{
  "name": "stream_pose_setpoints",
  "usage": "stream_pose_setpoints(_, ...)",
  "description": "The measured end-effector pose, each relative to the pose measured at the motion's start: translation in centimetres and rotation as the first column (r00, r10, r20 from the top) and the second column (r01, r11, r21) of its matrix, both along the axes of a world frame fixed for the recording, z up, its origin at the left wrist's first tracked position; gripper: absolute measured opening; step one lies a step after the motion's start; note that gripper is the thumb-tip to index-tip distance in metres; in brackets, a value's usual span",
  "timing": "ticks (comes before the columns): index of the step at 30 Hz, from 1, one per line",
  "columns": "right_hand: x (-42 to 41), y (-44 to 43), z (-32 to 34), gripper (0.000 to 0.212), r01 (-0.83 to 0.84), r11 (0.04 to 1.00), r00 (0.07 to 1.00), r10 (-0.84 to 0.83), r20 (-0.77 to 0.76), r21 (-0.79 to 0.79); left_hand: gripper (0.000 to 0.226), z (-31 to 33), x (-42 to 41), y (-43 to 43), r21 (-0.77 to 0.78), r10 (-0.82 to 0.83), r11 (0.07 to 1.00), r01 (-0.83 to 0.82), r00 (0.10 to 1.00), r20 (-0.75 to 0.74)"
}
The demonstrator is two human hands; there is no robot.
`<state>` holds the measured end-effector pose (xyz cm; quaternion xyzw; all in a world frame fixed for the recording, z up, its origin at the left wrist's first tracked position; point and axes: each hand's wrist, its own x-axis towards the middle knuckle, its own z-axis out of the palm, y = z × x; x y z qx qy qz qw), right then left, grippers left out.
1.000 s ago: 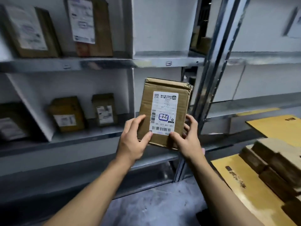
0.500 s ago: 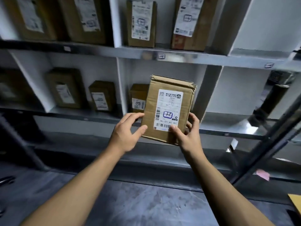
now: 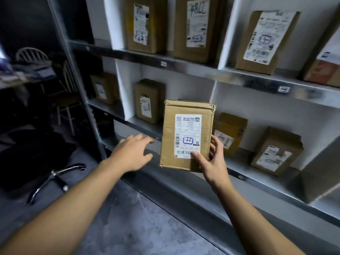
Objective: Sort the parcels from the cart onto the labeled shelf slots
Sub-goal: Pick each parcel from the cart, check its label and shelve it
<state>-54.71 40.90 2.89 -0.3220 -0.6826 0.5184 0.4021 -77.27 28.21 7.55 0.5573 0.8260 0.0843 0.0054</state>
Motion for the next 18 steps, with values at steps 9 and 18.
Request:
stream_pose_setpoints(9,-10.5,4.4,-0.7,0.073,-0.195,0.977,0.980,0.190,0.056,0.086,0.052,-2.1,-7.2,-0.8,-0.045,0.264,0.963,-0.267,0.963,-0.061)
stream_pose_setpoints(18,-23.5,2.6,-2.3,0.070,-0.333,0.942,0.943,0.332,0.032,0.038,0.052,-4.1,-16.3,-6.2,0.013,0.459,0.888,-0.459,0.888,-0.016)
